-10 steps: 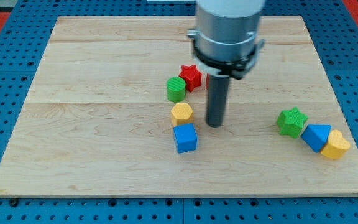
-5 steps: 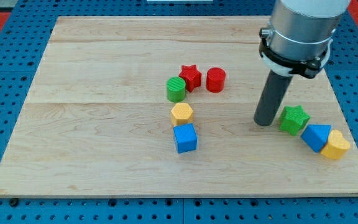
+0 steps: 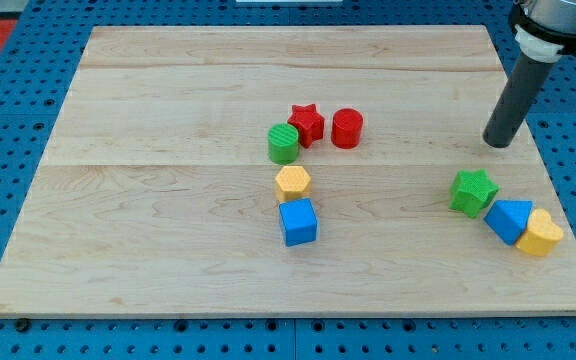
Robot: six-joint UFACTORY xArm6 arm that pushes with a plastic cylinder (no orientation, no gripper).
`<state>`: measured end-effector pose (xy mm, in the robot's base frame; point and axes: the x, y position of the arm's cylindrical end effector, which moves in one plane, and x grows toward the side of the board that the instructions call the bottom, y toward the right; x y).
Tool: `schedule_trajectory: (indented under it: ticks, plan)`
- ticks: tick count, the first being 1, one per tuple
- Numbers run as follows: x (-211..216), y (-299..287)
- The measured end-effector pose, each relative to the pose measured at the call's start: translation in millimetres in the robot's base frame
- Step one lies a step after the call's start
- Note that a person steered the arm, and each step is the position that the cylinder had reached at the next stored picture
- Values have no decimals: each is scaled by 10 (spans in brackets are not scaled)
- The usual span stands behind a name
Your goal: Move the green star parallel to the right of the blue cube
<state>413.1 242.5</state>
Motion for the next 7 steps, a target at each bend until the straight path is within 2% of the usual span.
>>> schedule_trajectory:
  ticks: [3, 4, 5, 7]
  plan:
    - [7, 74]
    - [173, 115]
    - [527, 115]
    - [672, -346]
